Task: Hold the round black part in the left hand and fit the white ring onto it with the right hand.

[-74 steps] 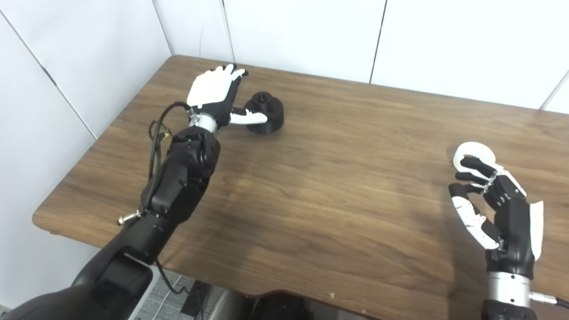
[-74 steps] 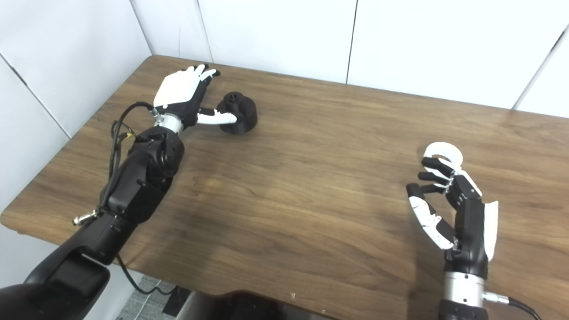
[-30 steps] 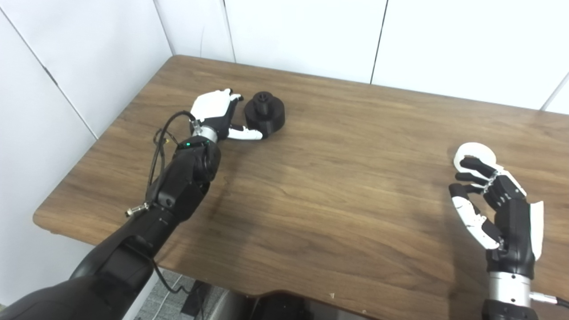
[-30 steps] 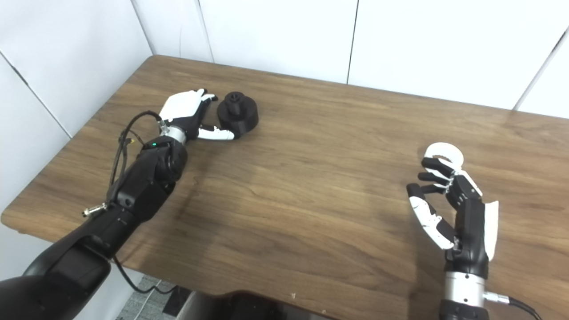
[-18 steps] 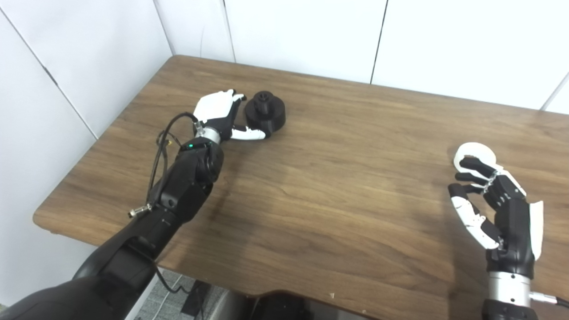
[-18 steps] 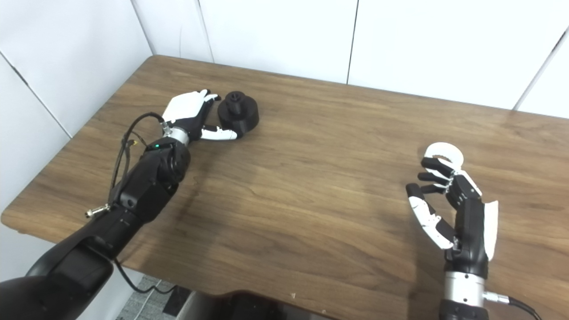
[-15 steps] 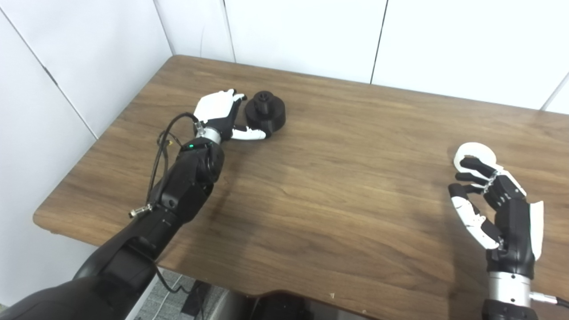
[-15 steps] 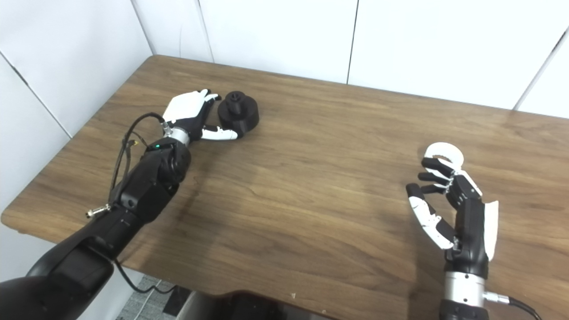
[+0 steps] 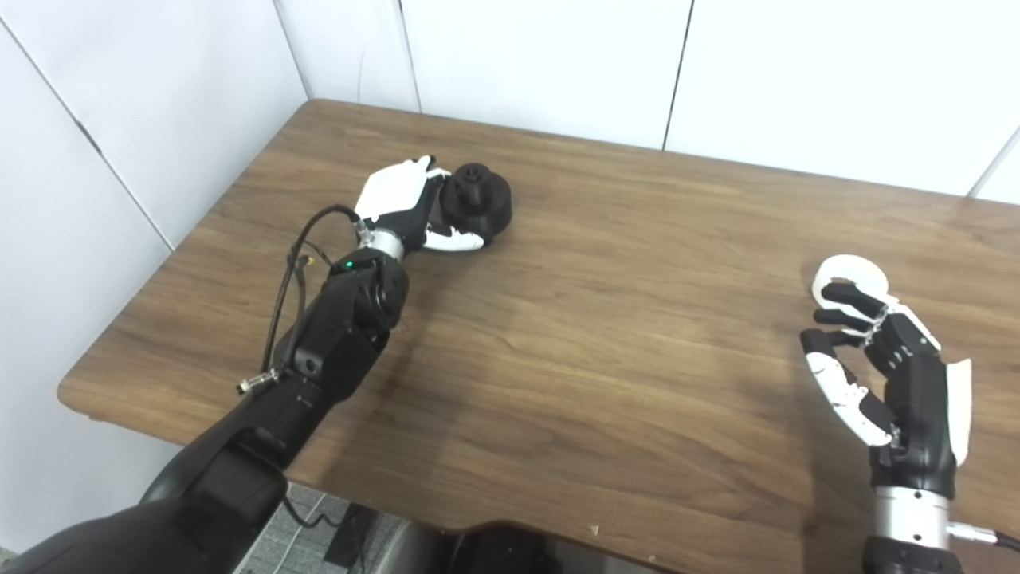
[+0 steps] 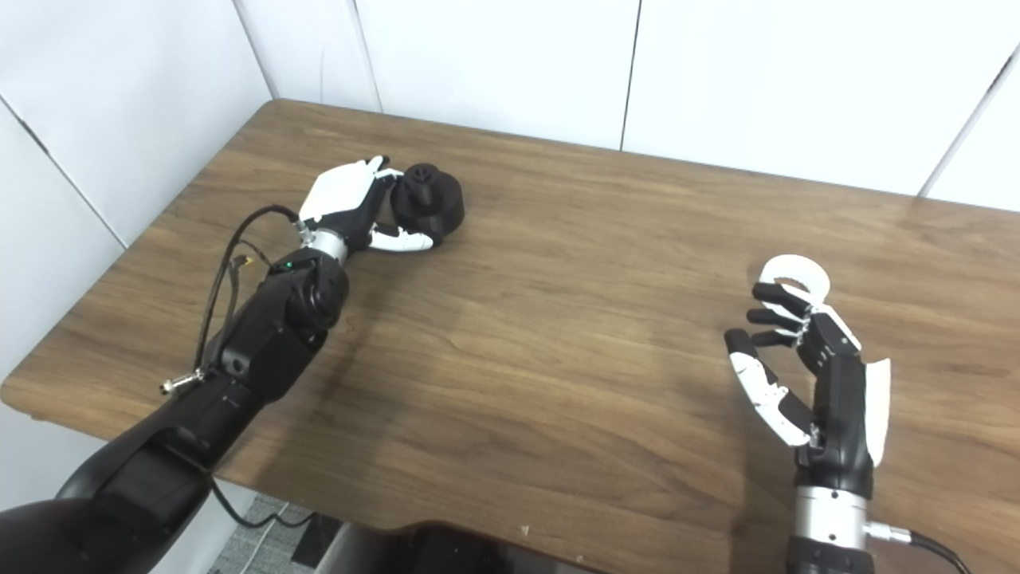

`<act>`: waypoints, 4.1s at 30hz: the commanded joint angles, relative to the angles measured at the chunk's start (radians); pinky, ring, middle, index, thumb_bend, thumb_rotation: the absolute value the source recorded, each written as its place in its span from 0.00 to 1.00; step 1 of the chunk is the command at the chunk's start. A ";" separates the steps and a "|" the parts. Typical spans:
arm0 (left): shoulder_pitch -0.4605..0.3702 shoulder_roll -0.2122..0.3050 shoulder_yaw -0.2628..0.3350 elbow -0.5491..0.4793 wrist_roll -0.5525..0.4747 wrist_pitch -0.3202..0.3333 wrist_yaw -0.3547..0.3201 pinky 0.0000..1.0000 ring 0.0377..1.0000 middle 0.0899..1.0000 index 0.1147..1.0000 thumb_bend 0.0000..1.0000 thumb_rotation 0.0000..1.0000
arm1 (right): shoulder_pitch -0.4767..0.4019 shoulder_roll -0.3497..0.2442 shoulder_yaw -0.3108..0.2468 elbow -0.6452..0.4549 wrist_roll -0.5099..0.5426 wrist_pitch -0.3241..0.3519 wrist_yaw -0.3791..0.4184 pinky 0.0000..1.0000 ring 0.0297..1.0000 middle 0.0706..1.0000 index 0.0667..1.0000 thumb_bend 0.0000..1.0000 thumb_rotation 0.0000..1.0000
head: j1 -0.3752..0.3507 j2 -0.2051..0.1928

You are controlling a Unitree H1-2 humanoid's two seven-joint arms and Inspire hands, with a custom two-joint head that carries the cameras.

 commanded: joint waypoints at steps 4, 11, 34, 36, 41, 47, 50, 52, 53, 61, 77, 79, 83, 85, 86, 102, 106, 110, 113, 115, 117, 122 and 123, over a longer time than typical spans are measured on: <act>-0.022 0.008 0.006 0.009 -0.021 -0.041 0.025 1.00 1.00 1.00 0.65 0.94 0.32 | 0.047 0.016 -0.010 0.011 -0.002 -0.015 0.005 0.52 0.62 0.68 0.65 0.54 0.37 | 0.008 0.000; -0.018 0.011 0.009 0.014 -0.026 -0.047 0.052 1.00 1.00 1.00 0.62 0.93 0.30 | 0.048 0.018 -0.006 0.009 0.001 -0.016 0.009 0.52 0.62 0.69 0.64 0.54 0.39 | 0.001 0.004; 0.071 -0.058 0.005 -0.110 -0.091 -0.067 0.042 1.00 1.00 1.00 0.58 0.95 0.32 | 0.037 0.024 -0.010 0.015 0.010 -0.025 0.009 0.51 0.61 0.67 0.63 0.54 0.33 | 0.003 0.003; 0.088 -0.061 -0.002 -0.137 -0.093 -0.067 0.030 1.00 1.00 1.00 0.58 0.95 0.34 | 0.037 0.023 -0.010 0.015 0.008 -0.026 0.008 0.51 0.61 0.67 0.63 0.54 0.34 | 0.002 0.004; 0.125 -0.069 -0.018 -0.201 -0.086 -0.059 0.004 1.00 1.00 1.00 0.59 0.97 0.37 | 0.038 0.024 -0.010 0.016 0.013 -0.027 0.011 0.51 0.61 0.68 0.63 0.54 0.32 | 0.001 0.006; 0.163 -0.085 -0.024 -0.274 -0.091 -0.077 -0.005 1.00 1.00 1.00 0.58 0.97 0.34 | 0.040 0.021 -0.011 0.016 0.005 -0.024 0.012 0.51 0.61 0.68 0.64 0.53 0.31 | -0.004 0.009; 0.185 -0.093 -0.035 -0.319 -0.081 -0.080 -0.020 1.00 1.00 1.00 0.57 0.97 0.32 | 0.039 0.024 -0.012 0.014 0.002 -0.022 0.010 0.51 0.61 0.68 0.63 0.54 0.34 | -0.012 0.013; 0.199 -0.097 -0.042 -0.348 -0.078 -0.077 -0.035 1.00 1.00 1.00 0.57 0.97 0.31 | 0.039 0.026 -0.012 0.013 0.003 -0.021 0.010 0.52 0.61 0.68 0.63 0.54 0.34 | -0.018 0.016; 0.205 -0.098 -0.046 -0.362 -0.076 -0.076 -0.042 1.00 1.00 1.00 0.57 0.96 0.31 | 0.039 0.028 -0.011 0.012 0.004 -0.020 0.011 0.52 0.61 0.68 0.63 0.55 0.35 | -0.019 0.017; 0.259 -0.111 -0.079 -0.450 -0.049 -0.119 -0.049 1.00 1.00 1.00 0.57 0.95 0.31 | 0.042 0.034 -0.010 0.001 -0.014 -0.011 0.006 0.51 0.61 0.68 0.63 0.53 0.35 | -0.039 0.023; 0.361 -0.154 -0.144 -0.592 -0.034 -0.201 -0.129 1.00 1.00 1.00 0.57 0.99 0.37 | 0.037 0.056 -0.005 -0.007 -0.033 0.008 -0.001 0.51 0.62 0.69 0.63 0.53 0.36 | -0.099 0.038; 0.369 -0.157 -0.150 -0.600 -0.029 -0.212 -0.134 1.00 1.00 1.00 0.57 0.99 0.38 | 0.037 0.060 -0.004 -0.009 -0.032 0.012 0.000 0.52 0.62 0.69 0.64 0.52 0.33 | -0.107 0.041; 0.393 -0.171 -0.164 -0.621 -0.029 -0.229 -0.151 1.00 1.00 1.00 0.57 1.00 0.36 | 0.039 0.066 -0.002 -0.018 -0.034 0.025 0.000 0.52 0.62 0.69 0.64 0.52 0.32 | -0.133 0.049; 0.405 -0.178 -0.169 -0.630 -0.033 -0.232 -0.162 1.00 1.00 1.00 0.57 1.00 0.36 | 0.039 0.070 0.000 -0.022 -0.039 0.029 -0.001 0.52 0.62 0.69 0.64 0.52 0.31 | -0.144 0.053; 0.410 -0.181 -0.171 -0.634 -0.032 -0.233 -0.167 1.00 1.00 1.00 0.57 1.00 0.36 | 0.040 0.071 0.001 -0.024 -0.043 0.030 -0.003 0.52 0.62 0.69 0.64 0.52 0.31 | -0.151 0.055; 0.447 -0.139 -0.094 -0.646 -0.100 -0.311 -0.204 1.00 1.00 1.00 0.57 0.98 0.35 | 0.037 0.150 0.064 -0.011 -0.145 0.054 -0.041 0.52 0.63 0.69 0.63 0.50 0.31 | -0.563 0.043; 0.443 -0.119 -0.076 -0.641 -0.120 -0.327 -0.216 1.00 1.00 1.00 0.57 0.98 0.34 | 0.028 0.174 0.076 0.002 -0.164 0.063 -0.046 0.53 0.64 0.70 0.64 0.49 0.31 | -0.623 0.034; 0.441 -0.111 -0.064 -0.638 -0.135 -0.335 -0.225 1.00 1.00 1.00 0.58 0.98 0.33 | 0.019 0.191 0.077 0.019 -0.170 0.054 -0.057 0.54 0.64 0.69 0.63 0.49 0.30 | -0.642 0.032; 0.441 -0.112 -0.055 -0.640 -0.147 -0.332 -0.236 1.00 1.00 1.00 0.57 0.97 0.32 | 0.017 0.194 0.080 0.022 -0.169 0.057 -0.060 0.54 0.65 0.70 0.63 0.50 0.30 | -0.648 0.028; 0.441 -0.113 -0.050 -0.642 -0.149 -0.330 -0.239 1.00 1.00 1.00 0.57 0.97 0.32 | 0.017 0.197 0.080 0.022 -0.165 0.058 -0.060 0.54 0.65 0.70 0.63 0.50 0.29 | -0.652 0.028; 0.440 -0.113 -0.048 -0.643 -0.147 -0.329 -0.241 1.00 1.00 1.00 0.57 0.97 0.31 | 0.017 0.197 0.081 0.020 -0.162 0.059 -0.058 0.54 0.65 0.70 0.64 0.50 0.29 | -0.661 0.023; 0.440 -0.117 -0.045 -0.644 -0.150 -0.324 -0.246 1.00 1.00 1.00 0.57 0.97 0.30 | 0.010 0.186 0.078 0.019 -0.170 0.055 -0.057 0.53 0.65 0.71 0.64 0.50 0.29 | -0.664 0.019; 0.440 -0.118 -0.045 -0.644 -0.151 -0.325 -0.247 1.00 1.00 1.00 0.57 0.97 0.30 | 0.006 0.181 0.075 0.019 -0.176 0.055 -0.059 0.52 0.64 0.71 0.64 0.50 0.29 | -0.664 0.019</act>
